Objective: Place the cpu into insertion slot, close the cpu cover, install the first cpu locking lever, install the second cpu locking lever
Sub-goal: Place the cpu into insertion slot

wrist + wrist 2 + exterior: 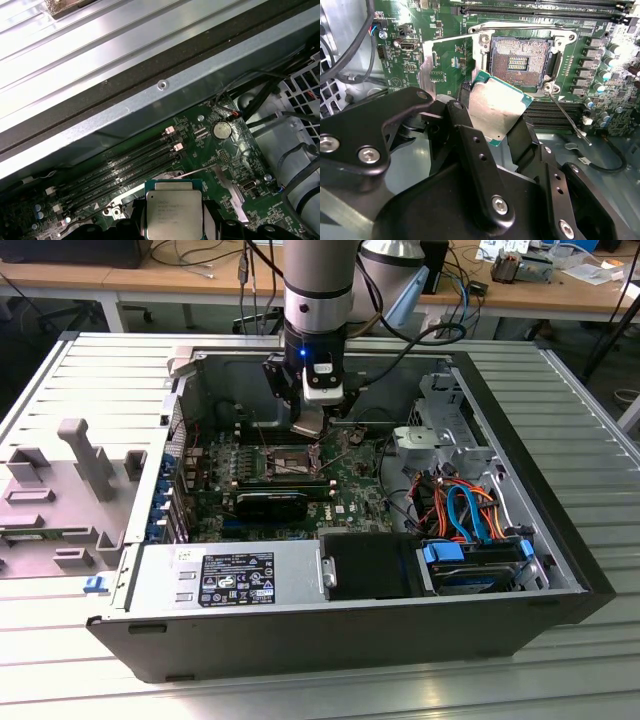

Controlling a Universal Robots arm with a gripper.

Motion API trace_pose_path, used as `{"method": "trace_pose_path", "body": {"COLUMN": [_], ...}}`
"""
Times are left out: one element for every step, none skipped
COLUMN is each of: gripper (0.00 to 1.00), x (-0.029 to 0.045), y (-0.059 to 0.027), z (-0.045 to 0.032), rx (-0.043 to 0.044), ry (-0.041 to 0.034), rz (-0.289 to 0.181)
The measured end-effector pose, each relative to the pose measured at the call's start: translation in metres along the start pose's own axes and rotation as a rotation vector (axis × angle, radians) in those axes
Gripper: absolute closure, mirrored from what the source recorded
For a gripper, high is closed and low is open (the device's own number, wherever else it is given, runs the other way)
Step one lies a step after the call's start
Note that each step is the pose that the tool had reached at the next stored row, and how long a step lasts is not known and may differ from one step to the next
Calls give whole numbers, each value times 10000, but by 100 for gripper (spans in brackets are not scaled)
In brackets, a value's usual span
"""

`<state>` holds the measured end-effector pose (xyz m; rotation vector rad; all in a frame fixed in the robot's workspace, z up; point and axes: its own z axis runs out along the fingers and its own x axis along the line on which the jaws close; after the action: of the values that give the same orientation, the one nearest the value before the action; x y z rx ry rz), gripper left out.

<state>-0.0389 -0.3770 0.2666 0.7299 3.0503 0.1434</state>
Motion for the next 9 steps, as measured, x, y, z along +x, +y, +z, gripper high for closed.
{"method": "trace_pose_path", "body": {"gripper": [46,46,46,46,46,46,46,46,46], "x": [0,0,0,0,0,0,0,0,0], "y": [0,0,0,0,0,0,0,0,0], "z": [0,0,0,0,0,1,1,1,1], "rx": [-1,-1,-1,-2,-1,-2,-3,-2,-2], "ry": [-2,-3,-4,-5,-6,-8,-9,-9,-11], "rz": [15,30,40,55,65,81,92,103,116]}}
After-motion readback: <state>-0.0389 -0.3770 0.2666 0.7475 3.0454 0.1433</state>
